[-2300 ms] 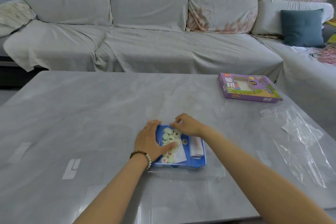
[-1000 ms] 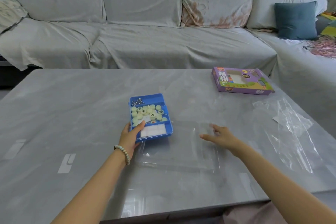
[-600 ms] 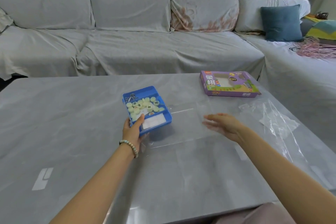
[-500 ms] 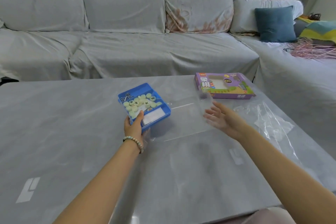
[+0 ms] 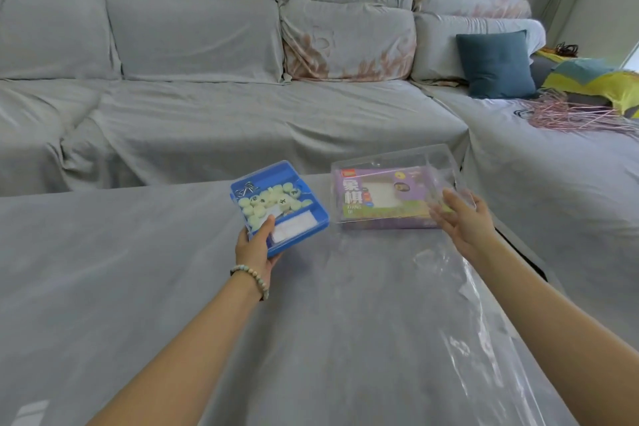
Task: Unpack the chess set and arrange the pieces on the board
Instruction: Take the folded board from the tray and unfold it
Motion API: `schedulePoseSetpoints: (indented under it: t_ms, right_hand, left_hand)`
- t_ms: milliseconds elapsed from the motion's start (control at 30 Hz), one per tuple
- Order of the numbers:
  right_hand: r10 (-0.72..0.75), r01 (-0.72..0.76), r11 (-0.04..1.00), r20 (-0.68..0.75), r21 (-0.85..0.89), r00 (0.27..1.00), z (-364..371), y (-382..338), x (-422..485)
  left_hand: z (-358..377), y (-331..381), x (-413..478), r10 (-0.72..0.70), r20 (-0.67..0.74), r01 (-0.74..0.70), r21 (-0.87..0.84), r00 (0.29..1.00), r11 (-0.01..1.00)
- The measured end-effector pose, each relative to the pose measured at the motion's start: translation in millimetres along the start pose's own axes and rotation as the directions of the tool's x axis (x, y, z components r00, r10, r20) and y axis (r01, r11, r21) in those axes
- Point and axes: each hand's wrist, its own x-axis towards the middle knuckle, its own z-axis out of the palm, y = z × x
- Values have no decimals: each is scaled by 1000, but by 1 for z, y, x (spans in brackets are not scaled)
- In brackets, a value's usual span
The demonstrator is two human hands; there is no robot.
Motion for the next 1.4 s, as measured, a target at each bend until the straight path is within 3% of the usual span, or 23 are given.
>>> schedulePoseSetpoints:
  t_ms: [200, 333, 467, 533, 633, 733, 833, 1100, 1200, 1400]
  right_hand:
    - [49, -56, 998, -168, -36, 985, 3, 25, 61]
    - [-35, -64, 959, -337, -276, 941, 4, 43, 76]
    - [-145, -19, 898, -338, -439, 930, -4, 42, 76]
    - [-225, 32, 830, -281, -557, 933, 1, 39, 68]
    - [-325, 215, 746, -62, -630, 944, 32, 39, 41]
    - [-185, 280, 768, 219, -576, 958, 80, 52, -9]
    - [45, 181, 810, 367, -557, 929, 125, 74, -73]
    - [161, 79, 844, 391, -531, 906, 169, 155, -202]
    - [116, 225, 784, 493, -578, 862, 171, 183, -236]
    - [51, 561, 506, 672, -655, 739, 171, 222, -266]
  left_hand:
    - [17, -24, 22, -7, 71, -1, 106, 997, 994]
    - [17, -31, 28, 7, 72, -19, 165, 997, 986]
    - [15, -31, 22, 6, 87, -22, 179, 996, 984]
    - [13, -28, 15, 1, 95, -19, 188, 995, 982]
    - [2, -17, 2, -10, 128, -19, 217, 992, 976]
    - [-22, -4, -17, -12, 178, -34, 254, 984, 967]
    - [-55, 7, -38, -14, 189, -39, 276, 982, 960]
    - [-187, 42, -81, -54, 132, 2, 369, 990, 929]
    - [-235, 55, -92, -76, 123, 12, 456, 990, 890]
    - [-287, 78, -94, -77, 230, -117, 719, 970, 685]
